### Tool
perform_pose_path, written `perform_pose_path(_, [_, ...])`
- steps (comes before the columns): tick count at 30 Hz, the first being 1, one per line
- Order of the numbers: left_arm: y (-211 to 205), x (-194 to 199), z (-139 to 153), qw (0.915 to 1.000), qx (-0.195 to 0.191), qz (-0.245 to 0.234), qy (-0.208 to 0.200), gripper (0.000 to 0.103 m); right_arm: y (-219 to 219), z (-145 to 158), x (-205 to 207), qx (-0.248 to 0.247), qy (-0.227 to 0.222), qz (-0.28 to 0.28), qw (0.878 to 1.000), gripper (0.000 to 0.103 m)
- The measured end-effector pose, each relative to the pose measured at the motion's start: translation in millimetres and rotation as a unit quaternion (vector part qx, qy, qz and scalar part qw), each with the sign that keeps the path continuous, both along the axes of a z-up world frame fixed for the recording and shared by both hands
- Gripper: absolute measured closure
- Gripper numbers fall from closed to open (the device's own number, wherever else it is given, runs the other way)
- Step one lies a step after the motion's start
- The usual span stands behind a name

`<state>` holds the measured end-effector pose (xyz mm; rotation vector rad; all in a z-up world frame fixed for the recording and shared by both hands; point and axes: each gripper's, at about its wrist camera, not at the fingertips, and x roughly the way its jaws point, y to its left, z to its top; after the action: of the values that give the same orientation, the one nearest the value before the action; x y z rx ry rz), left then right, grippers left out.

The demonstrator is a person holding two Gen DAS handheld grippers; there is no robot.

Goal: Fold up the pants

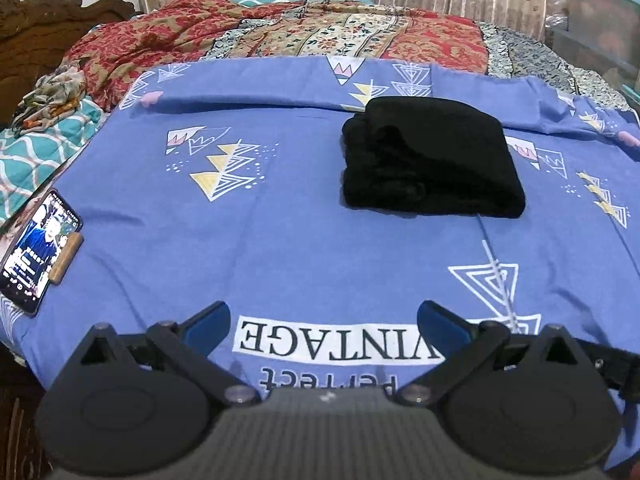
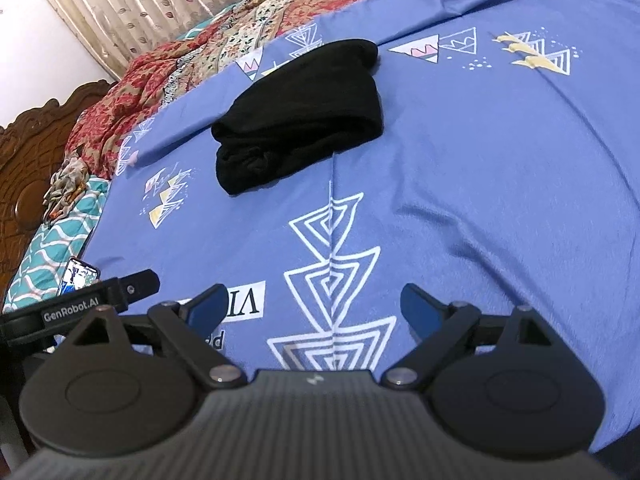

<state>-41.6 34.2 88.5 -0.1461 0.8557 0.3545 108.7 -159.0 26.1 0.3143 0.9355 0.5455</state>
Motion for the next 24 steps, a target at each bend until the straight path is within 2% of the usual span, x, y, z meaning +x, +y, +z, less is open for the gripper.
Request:
perform_pose_path(16, [-6.5, 10.9, -15.8, 0.9980, 0.053, -0.003, 0.033, 0.000, 7.1, -6.7, -0.7, -0.010, 0.012, -0.008, 1.000, 0.008])
perform_pose_path(24, [-7.5, 14.0, -20.5, 0.9979, 0.047, -0.005, 0.044, 0.000, 6.5, -7.7, 0.3, -0.020, 0.013, -0.021, 1.000, 0.008])
